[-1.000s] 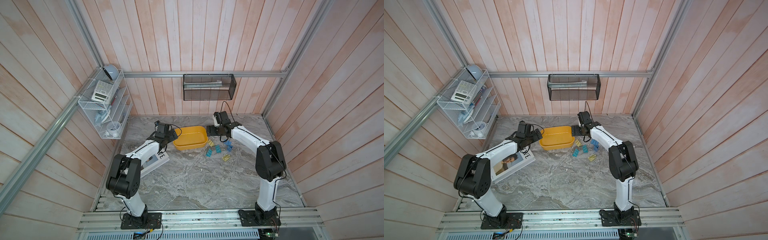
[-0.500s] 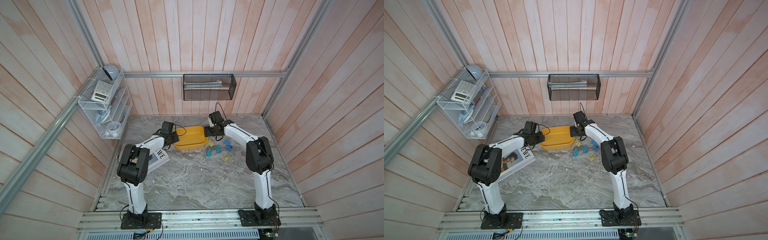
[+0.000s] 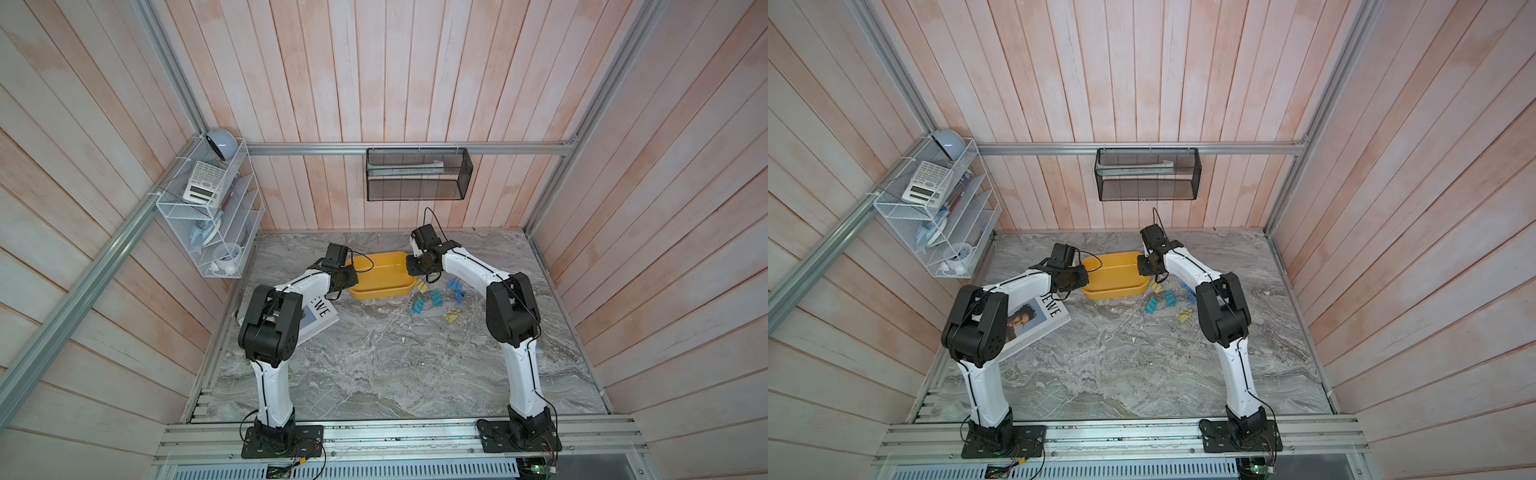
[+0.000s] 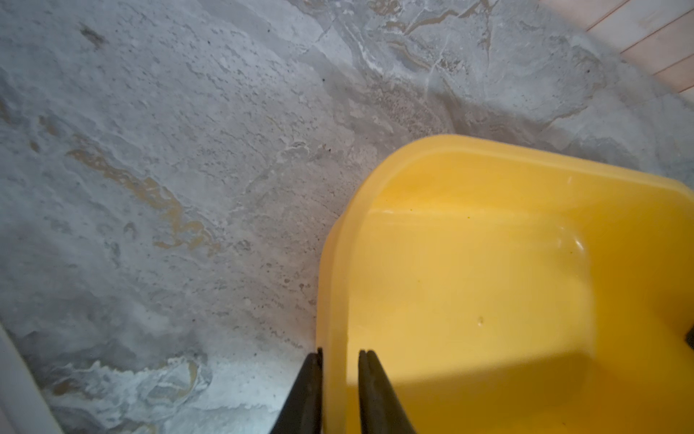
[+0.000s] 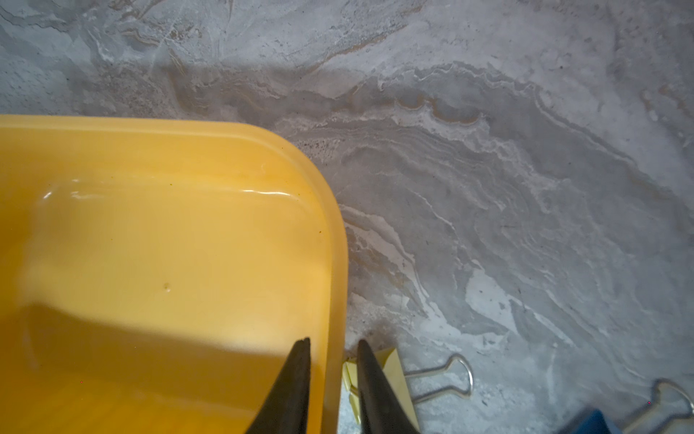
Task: Put the binder clips in the storage box
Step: Pick up the storage box at the center of the board, then place the storage box at the center of the board.
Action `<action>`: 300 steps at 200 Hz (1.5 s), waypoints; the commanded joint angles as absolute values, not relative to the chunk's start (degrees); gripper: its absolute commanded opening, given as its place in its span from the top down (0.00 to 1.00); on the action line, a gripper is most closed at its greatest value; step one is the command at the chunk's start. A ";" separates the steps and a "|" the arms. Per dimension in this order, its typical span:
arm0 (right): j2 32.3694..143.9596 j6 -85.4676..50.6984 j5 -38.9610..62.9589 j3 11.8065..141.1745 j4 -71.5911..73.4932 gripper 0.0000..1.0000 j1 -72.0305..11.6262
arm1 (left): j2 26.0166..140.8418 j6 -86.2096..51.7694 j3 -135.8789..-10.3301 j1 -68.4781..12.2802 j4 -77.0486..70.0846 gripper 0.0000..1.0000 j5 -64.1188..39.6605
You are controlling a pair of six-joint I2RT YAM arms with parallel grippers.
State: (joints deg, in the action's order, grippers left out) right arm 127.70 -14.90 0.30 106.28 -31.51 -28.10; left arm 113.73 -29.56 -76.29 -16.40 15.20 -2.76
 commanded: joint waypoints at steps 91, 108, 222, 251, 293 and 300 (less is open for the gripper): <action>125.49 -15.33 2.22 107.08 -31.94 0.96 -28.17 | 109.84 -28.09 -76.11 -16.43 14.15 0.84 -4.67; 126.20 -15.74 2.99 107.45 -32.39 1.00 -28.22 | 109.96 -28.32 -75.97 -16.44 14.22 0.85 -5.20; 104.94 -15.64 2.76 95.08 -35.50 1.00 -29.62 | 89.88 -31.71 -65.98 -17.56 16.30 0.85 -9.28; 94.45 -16.93 3.32 84.87 -37.23 1.00 -31.96 | 82.11 -33.75 -58.53 -21.52 18.05 0.85 -8.20; 81.17 -21.62 5.09 65.06 -34.65 0.99 -36.50 | 73.96 -40.91 -45.23 -28.59 18.65 0.85 -4.52; 79.74 -22.36 5.36 62.55 -34.46 0.99 -37.22 | 72.11 -42.04 -43.01 -29.58 18.96 0.85 -3.49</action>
State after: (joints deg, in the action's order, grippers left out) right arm 83.26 -18.83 3.84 69.76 -33.47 -35.29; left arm 76.23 -36.18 -49.06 -27.57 18.28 -5.76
